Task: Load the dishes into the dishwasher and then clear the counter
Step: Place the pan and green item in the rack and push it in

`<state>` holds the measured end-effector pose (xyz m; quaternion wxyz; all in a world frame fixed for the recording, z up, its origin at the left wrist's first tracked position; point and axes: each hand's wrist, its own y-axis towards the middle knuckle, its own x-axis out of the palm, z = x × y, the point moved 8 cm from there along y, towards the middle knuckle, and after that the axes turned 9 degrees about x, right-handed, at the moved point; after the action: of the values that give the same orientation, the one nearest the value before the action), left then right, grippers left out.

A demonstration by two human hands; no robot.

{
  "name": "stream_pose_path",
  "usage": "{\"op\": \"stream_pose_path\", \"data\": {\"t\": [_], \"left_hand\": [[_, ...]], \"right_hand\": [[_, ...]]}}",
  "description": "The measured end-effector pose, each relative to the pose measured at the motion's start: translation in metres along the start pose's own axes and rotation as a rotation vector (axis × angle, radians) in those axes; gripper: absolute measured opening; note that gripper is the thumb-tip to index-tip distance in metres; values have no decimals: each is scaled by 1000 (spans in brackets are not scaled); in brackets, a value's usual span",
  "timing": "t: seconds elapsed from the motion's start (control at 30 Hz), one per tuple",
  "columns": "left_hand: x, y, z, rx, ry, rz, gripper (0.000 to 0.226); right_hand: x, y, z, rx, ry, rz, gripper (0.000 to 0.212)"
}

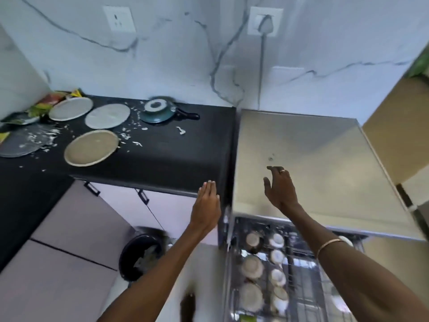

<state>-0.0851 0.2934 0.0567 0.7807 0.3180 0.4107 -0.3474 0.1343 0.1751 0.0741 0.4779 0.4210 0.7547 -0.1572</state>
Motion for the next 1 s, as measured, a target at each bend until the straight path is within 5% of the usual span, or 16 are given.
{"op": "stream_pose_path", "data": {"t": [0.43,0.6,1.0], "left_hand": [[-87,106,-250,-118,102,62,50],[-76,131,-285,-124,34,62,66],[-78,147,-321,-191,-36,88,58]], "right_hand": [[169,202,-219,-87,20,-210,46],[233,262,-274,-117,6,-260,50],[329,354,-349,-58,-66,-339,60]]}}
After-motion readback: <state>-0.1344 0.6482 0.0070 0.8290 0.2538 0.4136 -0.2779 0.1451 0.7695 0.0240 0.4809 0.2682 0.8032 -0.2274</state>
